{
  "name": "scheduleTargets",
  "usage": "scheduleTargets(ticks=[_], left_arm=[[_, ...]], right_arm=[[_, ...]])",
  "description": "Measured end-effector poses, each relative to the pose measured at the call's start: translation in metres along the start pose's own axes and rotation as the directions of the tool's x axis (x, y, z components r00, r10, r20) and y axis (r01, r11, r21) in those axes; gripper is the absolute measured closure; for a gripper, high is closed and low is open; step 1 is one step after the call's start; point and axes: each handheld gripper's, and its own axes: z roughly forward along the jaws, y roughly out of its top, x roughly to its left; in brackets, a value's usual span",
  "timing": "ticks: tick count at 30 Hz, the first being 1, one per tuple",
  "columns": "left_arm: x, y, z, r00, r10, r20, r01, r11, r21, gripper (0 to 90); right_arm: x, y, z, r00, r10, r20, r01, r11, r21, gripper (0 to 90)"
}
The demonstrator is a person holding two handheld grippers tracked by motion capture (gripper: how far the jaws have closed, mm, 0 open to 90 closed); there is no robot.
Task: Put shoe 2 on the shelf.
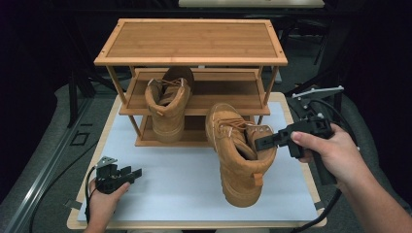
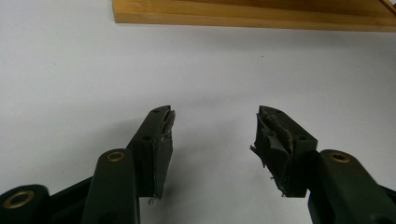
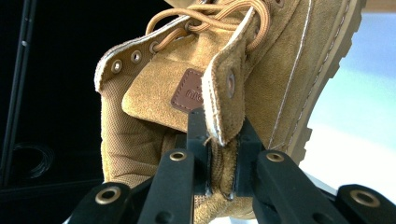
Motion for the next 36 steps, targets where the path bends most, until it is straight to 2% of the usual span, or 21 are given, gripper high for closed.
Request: scheduleTargets(ticks=[1, 5, 6, 9, 10, 12, 13, 20, 25, 31, 36], left_arm=[[0.000, 0.000, 0.000, 1.0000, 0.001, 0.000, -0.001, 1.0000, 0.000, 46.1], [0.000, 0.000, 0.000, 1.0000, 0.005, -0.001, -0.005, 1.0000, 0.000, 46.1], [0.000, 0.000, 0.000, 1.0000, 0.004, 0.000, -0.004, 1.0000, 0.000, 46.1], [0.000, 0.000, 0.000, 1.0000, -0.001, 0.000, 0.001, 1.0000, -0.001, 46.1], [0.001, 0.001, -0.002, 0.9999, 0.008, 0.006, -0.008, 0.9998, 0.016, 46.1], [0.001, 0.001, -0.001, 1.0000, 0.001, 0.001, -0.001, 1.0000, -0.002, 46.1], [0.001, 0.001, -0.001, 1.0000, 0.002, -0.001, -0.002, 1.0000, 0.002, 46.1], [0.001, 0.000, 0.000, 1.0000, 0.003, 0.002, -0.003, 1.0000, 0.002, 46.1], [0.002, 0.000, 0.002, 1.0000, 0.003, 0.005, -0.003, 0.9999, 0.012, 46.1], [0.003, 0.001, 0.003, 0.9999, 0.008, 0.010, -0.008, 0.9998, 0.018, 46.1], [0.003, 0.000, 0.003, 0.9999, 0.008, 0.012, -0.008, 0.9998, 0.016, 46.2]], right_arm=[[0.002, 0.002, 0.000, 1.0000, -0.003, -0.004, 0.003, 1.000, -0.020, 81.3], [0.005, 0.012, 0.000, 0.9998, -0.013, 0.014, 0.014, 0.999, -0.037, 81.3], [0.004, 0.014, 0.002, 0.9999, -0.010, 0.003, 0.010, 0.998, -0.055, 81.3], [0.002, 0.024, 0.006, 0.9998, -0.018, 0.013, 0.018, 0.997, -0.078, 81.3], [0.001, 0.025, 0.008, 0.9998, -0.019, 0.008, 0.020, 0.995, -0.093, 81.3], [-0.001, 0.031, 0.010, 0.9994, -0.026, 0.022, 0.029, 0.994, -0.105, 81.3], [-0.003, 0.033, 0.013, 0.9996, -0.027, 0.005, 0.027, 0.992, -0.122, 81.3], [-0.015, 0.053, 0.031, 0.9993, -0.024, -0.028, 0.019, 0.984, -0.178, 81.4], [-0.023, 0.070, 0.044, 0.9988, -0.024, -0.043, 0.013, 0.972, -0.233, 81.4], [-0.027, 0.083, 0.057, 0.9987, -0.045, -0.022, 0.037, 0.956, -0.290, 81.4], [-0.030, 0.091, 0.068, 0.9980, -0.049, -0.039, 0.033, 0.943, -0.331, 81.4]])
